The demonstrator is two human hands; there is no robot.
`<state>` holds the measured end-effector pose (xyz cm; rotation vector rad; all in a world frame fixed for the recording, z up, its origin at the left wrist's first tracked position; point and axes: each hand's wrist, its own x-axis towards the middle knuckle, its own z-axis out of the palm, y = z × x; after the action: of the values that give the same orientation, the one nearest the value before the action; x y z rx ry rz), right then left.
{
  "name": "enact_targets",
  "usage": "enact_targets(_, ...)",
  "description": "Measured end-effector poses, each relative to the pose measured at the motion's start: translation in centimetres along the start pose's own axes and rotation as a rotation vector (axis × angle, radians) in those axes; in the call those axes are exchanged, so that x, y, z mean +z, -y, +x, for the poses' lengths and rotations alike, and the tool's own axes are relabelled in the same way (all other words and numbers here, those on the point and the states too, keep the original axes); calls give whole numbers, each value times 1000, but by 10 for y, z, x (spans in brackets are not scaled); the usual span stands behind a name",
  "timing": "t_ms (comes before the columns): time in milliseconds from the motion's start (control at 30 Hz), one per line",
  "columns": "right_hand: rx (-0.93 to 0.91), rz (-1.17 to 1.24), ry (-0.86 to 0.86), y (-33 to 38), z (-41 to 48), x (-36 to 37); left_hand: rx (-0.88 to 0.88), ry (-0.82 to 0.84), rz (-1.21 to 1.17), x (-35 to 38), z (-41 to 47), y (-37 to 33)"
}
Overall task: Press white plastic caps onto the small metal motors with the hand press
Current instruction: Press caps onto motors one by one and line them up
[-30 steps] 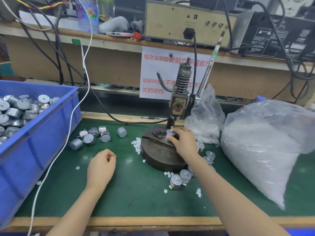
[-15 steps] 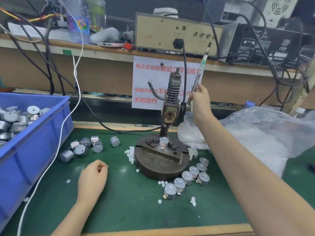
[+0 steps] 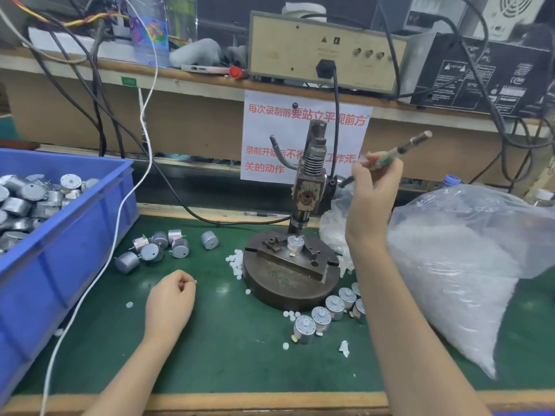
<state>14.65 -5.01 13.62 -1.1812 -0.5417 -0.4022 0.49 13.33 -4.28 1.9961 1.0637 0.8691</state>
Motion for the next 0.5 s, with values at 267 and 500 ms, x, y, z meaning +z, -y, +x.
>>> enact_targets(267, 18, -139, -89, -26, -12, -6, -18, 1, -34, 0, 0, 2)
enact_targets(500, 383, -846, 419, -101, -51, -11, -27, 13, -38, -1, -1, 0)
